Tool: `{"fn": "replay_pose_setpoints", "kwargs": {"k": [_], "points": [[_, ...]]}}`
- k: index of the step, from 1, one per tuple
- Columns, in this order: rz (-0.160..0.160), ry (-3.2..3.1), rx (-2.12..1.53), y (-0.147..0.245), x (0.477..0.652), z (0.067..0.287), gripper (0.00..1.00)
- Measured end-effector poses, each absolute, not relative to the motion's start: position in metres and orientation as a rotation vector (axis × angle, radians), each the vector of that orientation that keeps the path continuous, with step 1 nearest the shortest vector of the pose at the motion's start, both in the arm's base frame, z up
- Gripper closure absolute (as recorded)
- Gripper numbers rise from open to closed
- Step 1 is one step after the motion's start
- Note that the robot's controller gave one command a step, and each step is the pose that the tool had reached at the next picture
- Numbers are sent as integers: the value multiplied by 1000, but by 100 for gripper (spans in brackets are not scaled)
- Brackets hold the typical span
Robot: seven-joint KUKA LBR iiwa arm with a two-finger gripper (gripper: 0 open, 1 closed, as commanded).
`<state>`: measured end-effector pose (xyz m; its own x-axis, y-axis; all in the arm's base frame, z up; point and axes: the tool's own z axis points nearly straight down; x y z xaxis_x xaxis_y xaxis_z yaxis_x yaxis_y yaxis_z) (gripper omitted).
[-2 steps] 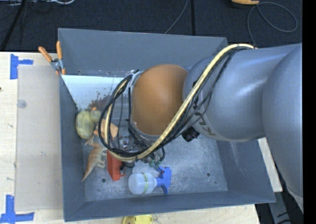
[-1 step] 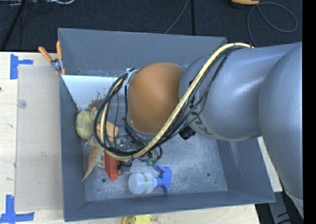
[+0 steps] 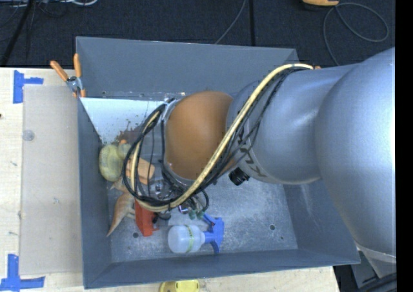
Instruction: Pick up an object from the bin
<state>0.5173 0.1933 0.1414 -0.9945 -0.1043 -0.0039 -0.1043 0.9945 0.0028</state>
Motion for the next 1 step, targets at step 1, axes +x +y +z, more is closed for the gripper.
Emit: {"fn": "replay_pose_setpoints", "kwargs": {"k": [1], "points": [[-1,3140,-171,192,516,123,100]]}}
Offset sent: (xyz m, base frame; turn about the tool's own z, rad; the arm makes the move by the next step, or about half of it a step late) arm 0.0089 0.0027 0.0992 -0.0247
